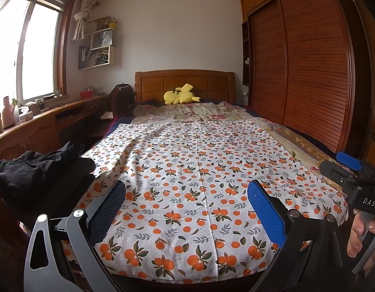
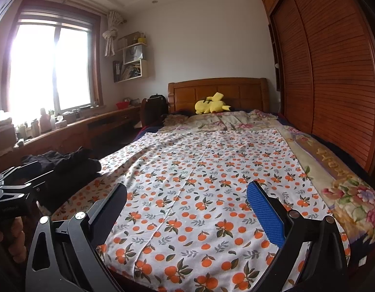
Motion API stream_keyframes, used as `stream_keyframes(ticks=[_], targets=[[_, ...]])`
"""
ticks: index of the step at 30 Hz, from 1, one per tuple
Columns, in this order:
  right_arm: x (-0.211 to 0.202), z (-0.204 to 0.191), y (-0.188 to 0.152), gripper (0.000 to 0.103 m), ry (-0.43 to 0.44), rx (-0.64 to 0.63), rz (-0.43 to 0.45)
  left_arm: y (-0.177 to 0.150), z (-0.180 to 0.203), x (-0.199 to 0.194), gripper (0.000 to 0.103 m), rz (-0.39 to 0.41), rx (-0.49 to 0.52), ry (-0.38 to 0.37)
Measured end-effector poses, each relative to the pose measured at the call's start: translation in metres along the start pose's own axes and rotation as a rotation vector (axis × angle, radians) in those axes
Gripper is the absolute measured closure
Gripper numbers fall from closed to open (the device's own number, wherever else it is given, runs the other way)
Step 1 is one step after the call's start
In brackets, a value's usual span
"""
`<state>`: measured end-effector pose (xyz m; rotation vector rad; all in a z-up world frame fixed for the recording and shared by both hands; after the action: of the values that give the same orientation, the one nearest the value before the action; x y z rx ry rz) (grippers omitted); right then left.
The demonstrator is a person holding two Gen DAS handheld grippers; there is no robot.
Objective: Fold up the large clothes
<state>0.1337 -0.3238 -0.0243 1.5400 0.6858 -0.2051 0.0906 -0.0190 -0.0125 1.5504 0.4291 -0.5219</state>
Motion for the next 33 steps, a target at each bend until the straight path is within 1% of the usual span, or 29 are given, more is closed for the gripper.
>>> stream_keyframes(ticks=[33], targets=[[-0.0007, 0.0011, 0.0022, 0.008, -0.019, -0.006, 0.006, -0.0017, -0.0004, -0.0022, 0.002, 0.013, 0.000, 0.000]])
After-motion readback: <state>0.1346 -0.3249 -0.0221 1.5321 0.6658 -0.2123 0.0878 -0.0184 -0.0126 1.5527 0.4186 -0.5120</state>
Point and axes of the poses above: each gripper's, at about its wrist camera, not at the fingertips, and x roughly the way its jaws point, z to its right, y to its top, the point moved 6 cm from there along x, roughly the way its jaws point, and after that the axes turned 13 degrees about -z, right-handed, at the moved point
